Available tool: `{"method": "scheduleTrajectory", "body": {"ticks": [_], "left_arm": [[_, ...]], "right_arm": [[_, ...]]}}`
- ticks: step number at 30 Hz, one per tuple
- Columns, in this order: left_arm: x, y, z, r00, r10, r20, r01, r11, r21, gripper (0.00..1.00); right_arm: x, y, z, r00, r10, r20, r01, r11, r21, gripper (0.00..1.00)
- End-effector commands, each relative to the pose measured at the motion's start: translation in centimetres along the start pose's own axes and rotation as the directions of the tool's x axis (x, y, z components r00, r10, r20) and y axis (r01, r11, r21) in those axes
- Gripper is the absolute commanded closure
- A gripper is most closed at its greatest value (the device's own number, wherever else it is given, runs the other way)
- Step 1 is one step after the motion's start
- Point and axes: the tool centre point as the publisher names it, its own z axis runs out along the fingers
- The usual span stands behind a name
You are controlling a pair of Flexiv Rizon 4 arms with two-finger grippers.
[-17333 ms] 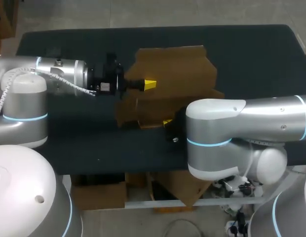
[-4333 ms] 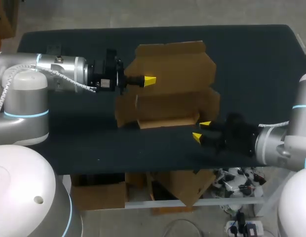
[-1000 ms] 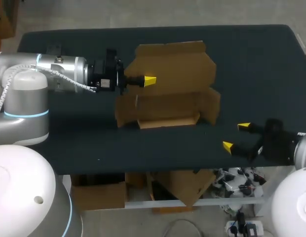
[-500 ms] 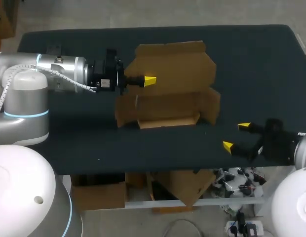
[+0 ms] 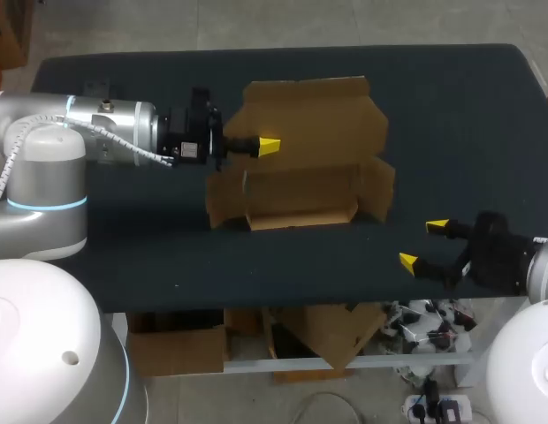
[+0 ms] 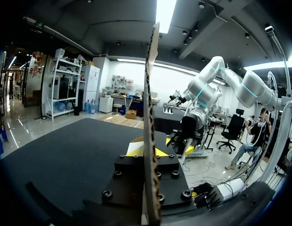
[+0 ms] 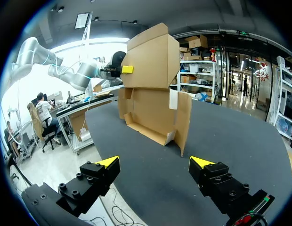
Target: Assemble the packaging by folding the flat box into shape, placing the metal phone stand inside, and closing the box properly
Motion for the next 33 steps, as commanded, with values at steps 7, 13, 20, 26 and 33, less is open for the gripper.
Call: {"method": "scheduleTrajectory", "body": {"ticks": [7, 13, 20, 26, 33], "left_arm": [[1.0, 0.6, 0.1, 1.0, 0.021, -0.003, -0.021, 1.0, -0.011, 1.0], [1.8, 0.7, 0.0, 0.999, 0.045, -0.006, -0.045, 0.999, -0.006, 1.0], [2.2, 0.7, 0.0, 0.998, 0.069, -0.006, -0.069, 0.998, 0.007, 1.0], [2.3, 1.1, 0.0, 0.997, 0.075, -0.002, -0.075, 0.997, 0.016, 1.0], [2.2, 1.5, 0.2, 0.997, 0.083, -0.003, -0.082, 0.996, 0.027, 1.0]], "right_arm": [[0.0, 0.0, -0.2, 1.0, 0.0, -0.001, 0.0, 1.0, -0.002, 0.0], [0.0, 0.0, -0.2, 1.0, 0.0, -0.001, 0.0, 1.0, -0.002, 0.0], [0.0, 0.0, -0.2, 1.0, 0.0, -0.001, 0.0, 1.0, -0.002, 0.0], [0.0, 0.0, -0.2, 1.0, 0.0, -0.001, 0.0, 1.0, -0.002, 0.0], [0.0, 0.0, -0.2, 1.0, 0.0, -0.001, 0.0, 1.0, -0.002, 0.0]]}}
